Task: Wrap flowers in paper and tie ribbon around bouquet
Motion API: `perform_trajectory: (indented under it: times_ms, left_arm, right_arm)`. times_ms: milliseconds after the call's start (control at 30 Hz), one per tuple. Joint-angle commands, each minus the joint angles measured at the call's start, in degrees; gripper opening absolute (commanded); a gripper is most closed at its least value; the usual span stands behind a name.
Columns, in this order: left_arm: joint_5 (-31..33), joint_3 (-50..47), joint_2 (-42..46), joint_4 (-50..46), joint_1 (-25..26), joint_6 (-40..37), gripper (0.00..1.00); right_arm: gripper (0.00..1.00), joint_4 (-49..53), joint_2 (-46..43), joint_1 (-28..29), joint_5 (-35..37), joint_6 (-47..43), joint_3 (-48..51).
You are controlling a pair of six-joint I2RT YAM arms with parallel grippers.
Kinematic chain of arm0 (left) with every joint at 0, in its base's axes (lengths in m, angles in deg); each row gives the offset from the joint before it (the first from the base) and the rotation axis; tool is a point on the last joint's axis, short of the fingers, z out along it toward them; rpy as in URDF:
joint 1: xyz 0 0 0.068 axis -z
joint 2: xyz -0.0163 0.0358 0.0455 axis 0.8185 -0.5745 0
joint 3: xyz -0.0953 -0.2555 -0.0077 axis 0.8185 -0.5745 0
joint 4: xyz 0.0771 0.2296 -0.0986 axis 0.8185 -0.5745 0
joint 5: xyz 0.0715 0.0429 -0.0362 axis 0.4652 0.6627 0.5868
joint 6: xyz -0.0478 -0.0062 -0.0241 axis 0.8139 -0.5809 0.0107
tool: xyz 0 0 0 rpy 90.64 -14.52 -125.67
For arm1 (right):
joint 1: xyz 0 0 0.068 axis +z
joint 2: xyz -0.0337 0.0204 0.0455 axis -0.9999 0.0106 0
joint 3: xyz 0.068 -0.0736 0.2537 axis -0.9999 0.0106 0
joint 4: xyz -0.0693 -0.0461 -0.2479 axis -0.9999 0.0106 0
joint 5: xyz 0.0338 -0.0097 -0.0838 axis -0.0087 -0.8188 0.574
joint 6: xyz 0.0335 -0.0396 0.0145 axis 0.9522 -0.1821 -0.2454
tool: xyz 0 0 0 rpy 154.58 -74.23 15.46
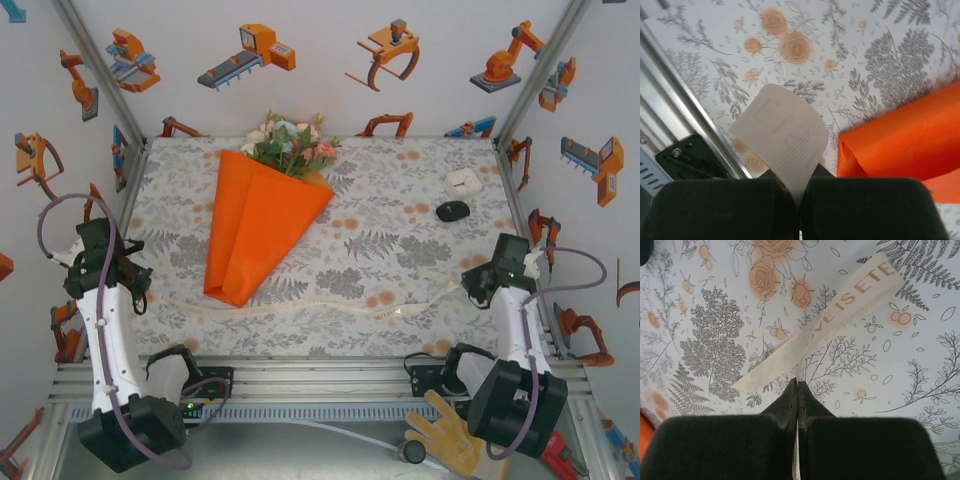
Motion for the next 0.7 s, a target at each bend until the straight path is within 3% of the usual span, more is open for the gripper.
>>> perform_trajectory:
  times_ms: [0,133,267,467,567,667]
  left_arm:
    - [8.1,-1.7,-1.3,-4.1,-1.4,5.2,0.0]
    - [7.2,-5.4,-5.3,-1.1,-4.7,9.0,0.0]
    - [6.3,-8.9,-8.0,10.1,-5.4,6.6,0.0]
    - [1.2,-8.5,-16.1,26.5,-5.7,0.2,0.0]
    - [-1.7,-5.8,-23.5,29.5,-5.9,-1.4,0.0]
    - [-6.5,-4.4,-30.3,32.1,-6.0,-1.0,0.0]
  right_arm:
    - [0.0,-1.6,-0.9,-0.4,4.4,-1.6,-0.3]
    - [0.0,-3.6,-0.4,-1.1,8.1,-1.5,0.1]
    - [0.0,-6.9,1.3,-3.2,8.8,-0.8,1.9]
    - [0.0,-15.8,6.2,-6.4,2.5,-1.5,2.3]
    - [0.0,-19.9,9.0,-6.4,-2.8,-3.0,2.9]
    - [0.0,-19.6,10.3,-6.5,-1.1,-4.8,3.4]
